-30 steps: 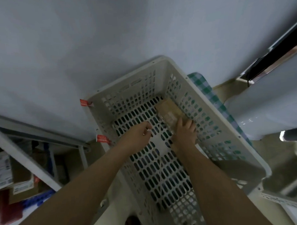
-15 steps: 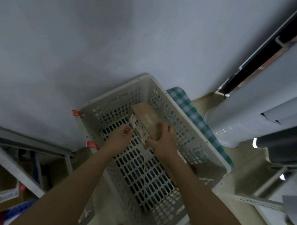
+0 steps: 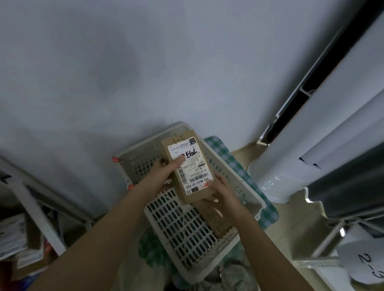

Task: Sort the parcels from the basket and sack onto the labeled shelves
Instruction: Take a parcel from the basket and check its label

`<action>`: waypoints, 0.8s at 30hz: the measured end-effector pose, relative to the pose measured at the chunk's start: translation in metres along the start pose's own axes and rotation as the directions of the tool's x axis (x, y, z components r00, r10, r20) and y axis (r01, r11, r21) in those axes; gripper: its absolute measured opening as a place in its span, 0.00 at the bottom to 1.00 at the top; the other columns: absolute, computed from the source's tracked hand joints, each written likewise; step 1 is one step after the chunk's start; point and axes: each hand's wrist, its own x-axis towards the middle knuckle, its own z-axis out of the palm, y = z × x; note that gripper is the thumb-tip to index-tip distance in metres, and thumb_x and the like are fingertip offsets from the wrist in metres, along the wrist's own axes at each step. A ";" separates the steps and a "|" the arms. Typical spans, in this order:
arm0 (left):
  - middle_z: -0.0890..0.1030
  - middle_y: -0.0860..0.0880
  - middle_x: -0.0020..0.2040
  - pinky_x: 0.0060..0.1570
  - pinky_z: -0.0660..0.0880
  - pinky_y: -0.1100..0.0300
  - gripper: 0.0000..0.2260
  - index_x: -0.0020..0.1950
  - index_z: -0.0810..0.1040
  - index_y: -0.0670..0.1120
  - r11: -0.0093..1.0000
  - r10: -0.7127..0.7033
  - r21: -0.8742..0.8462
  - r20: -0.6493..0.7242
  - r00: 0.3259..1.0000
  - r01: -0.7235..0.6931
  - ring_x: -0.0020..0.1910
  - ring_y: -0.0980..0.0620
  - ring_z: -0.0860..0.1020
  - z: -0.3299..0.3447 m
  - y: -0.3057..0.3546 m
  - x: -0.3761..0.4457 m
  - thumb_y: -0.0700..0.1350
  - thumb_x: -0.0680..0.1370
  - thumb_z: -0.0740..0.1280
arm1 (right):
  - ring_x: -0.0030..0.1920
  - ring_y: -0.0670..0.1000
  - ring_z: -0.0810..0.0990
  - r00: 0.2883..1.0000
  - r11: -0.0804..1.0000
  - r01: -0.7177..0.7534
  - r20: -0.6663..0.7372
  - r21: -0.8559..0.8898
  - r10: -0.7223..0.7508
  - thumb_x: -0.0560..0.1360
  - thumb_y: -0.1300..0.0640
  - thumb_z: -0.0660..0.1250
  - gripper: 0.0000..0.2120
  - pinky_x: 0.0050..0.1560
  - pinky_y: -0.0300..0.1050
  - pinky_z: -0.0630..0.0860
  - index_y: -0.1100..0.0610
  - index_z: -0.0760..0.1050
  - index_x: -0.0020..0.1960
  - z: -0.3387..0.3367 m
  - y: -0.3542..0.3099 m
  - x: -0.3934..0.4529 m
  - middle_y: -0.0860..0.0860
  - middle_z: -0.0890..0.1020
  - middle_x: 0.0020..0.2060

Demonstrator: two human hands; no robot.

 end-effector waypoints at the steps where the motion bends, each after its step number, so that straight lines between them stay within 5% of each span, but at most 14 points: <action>1: 0.81 0.49 0.59 0.61 0.74 0.43 0.36 0.67 0.68 0.50 0.999 0.021 -0.029 -0.014 1.000 -0.022 0.60 0.45 0.77 0.001 0.002 -0.006 0.63 0.64 0.73 | 0.57 0.56 0.82 1.000 1.000 -0.004 0.010 0.009 0.004 0.67 0.46 0.73 0.33 0.57 0.56 0.79 0.49 0.67 0.70 0.003 0.001 -0.007 0.55 0.81 0.60; 4: 0.79 0.50 0.61 0.62 0.72 0.45 0.40 0.70 0.63 0.49 0.997 0.058 -0.056 -0.008 0.998 -0.058 0.62 0.47 0.76 0.006 0.005 -0.024 0.60 0.64 0.75 | 0.58 0.56 0.81 1.000 0.995 0.013 0.008 0.103 -0.013 0.68 0.45 0.76 0.37 0.59 0.58 0.78 0.51 0.65 0.72 0.018 0.005 -0.025 0.53 0.81 0.61; 7: 0.66 0.49 0.74 0.71 0.62 0.40 0.57 0.78 0.46 0.55 0.969 0.117 0.230 -0.093 0.989 -0.093 0.73 0.48 0.65 0.005 0.001 -0.032 0.62 0.60 0.80 | 0.54 0.57 0.83 0.975 0.960 0.164 -0.183 0.225 -0.124 0.72 0.57 0.73 0.32 0.48 0.52 0.82 0.50 0.63 0.71 0.031 -0.009 -0.040 0.58 0.80 0.61; 10: 0.45 0.49 0.79 0.75 0.51 0.40 0.61 0.77 0.33 0.52 0.811 0.330 0.565 -0.230 0.915 -0.151 0.78 0.47 0.45 0.001 0.017 -0.057 0.58 0.64 0.78 | 0.54 0.58 0.83 0.948 0.967 0.226 -0.202 -0.119 -0.247 0.72 0.59 0.74 0.42 0.52 0.55 0.82 0.44 0.53 0.77 0.025 -0.035 -0.054 0.57 0.73 0.67; 12: 0.39 0.51 0.79 0.75 0.47 0.42 0.56 0.78 0.37 0.53 0.586 0.392 0.780 -0.037 0.919 -0.219 0.78 0.48 0.40 -0.003 0.033 -0.075 0.63 0.66 0.74 | 0.58 0.55 0.79 0.959 0.829 0.225 -0.033 -0.512 -0.280 0.70 0.58 0.76 0.47 0.56 0.51 0.80 0.43 0.51 0.78 0.022 -0.060 -0.069 0.54 0.70 0.67; 14: 0.40 0.52 0.79 0.75 0.49 0.41 0.52 0.79 0.41 0.54 0.391 0.266 0.869 0.210 0.941 -0.305 0.78 0.48 0.42 -0.005 0.044 -0.089 0.66 0.67 0.72 | 0.60 0.53 0.77 0.969 0.612 0.237 0.136 -0.754 -0.207 0.69 0.58 0.77 0.48 0.61 0.49 0.77 0.43 0.51 0.78 0.027 -0.086 -0.085 0.52 0.70 0.66; 17: 0.58 0.51 0.78 0.73 0.58 0.48 0.48 0.79 0.48 0.52 0.531 0.100 0.767 0.364 0.926 -0.359 0.76 0.49 0.59 -0.006 0.048 -0.099 0.59 0.69 0.74 | 0.56 0.49 0.78 0.968 0.490 0.249 0.218 -0.835 -0.120 0.71 0.63 0.74 0.44 0.60 0.44 0.75 0.46 0.53 0.78 0.045 -0.115 -0.110 0.51 0.72 0.63; 20: 0.75 0.54 0.67 0.66 0.70 0.48 0.33 0.74 0.65 0.52 0.643 0.115 0.662 0.414 0.903 -0.385 0.63 0.54 0.75 -0.002 0.039 -0.114 0.54 0.72 0.73 | 0.52 0.46 0.78 0.969 0.519 0.245 0.198 -0.819 -0.146 0.71 0.64 0.73 0.44 0.57 0.42 0.77 0.46 0.54 0.78 0.052 -0.116 -0.125 0.49 0.73 0.58; 22: 0.76 0.53 0.64 0.59 0.76 0.52 0.25 0.69 0.69 0.53 0.714 0.125 0.593 0.416 0.901 -0.373 0.58 0.56 0.76 -0.002 0.031 -0.123 0.51 0.74 0.72 | 0.51 0.47 0.79 0.969 0.572 0.243 0.173 -0.784 -0.175 0.72 0.65 0.73 0.43 0.53 0.40 0.78 0.46 0.55 0.78 0.051 -0.107 -0.133 0.46 0.73 0.56; 24: 0.73 0.52 0.68 0.61 0.73 0.52 0.25 0.69 0.67 0.54 0.749 0.138 0.553 0.408 0.902 -0.365 0.64 0.52 0.73 -0.003 0.025 -0.132 0.52 0.74 0.71 | 0.54 0.51 0.80 0.968 0.629 0.248 0.168 -0.737 -0.186 0.72 0.65 0.72 0.42 0.56 0.46 0.79 0.45 0.56 0.77 0.048 -0.100 -0.141 0.46 0.73 0.56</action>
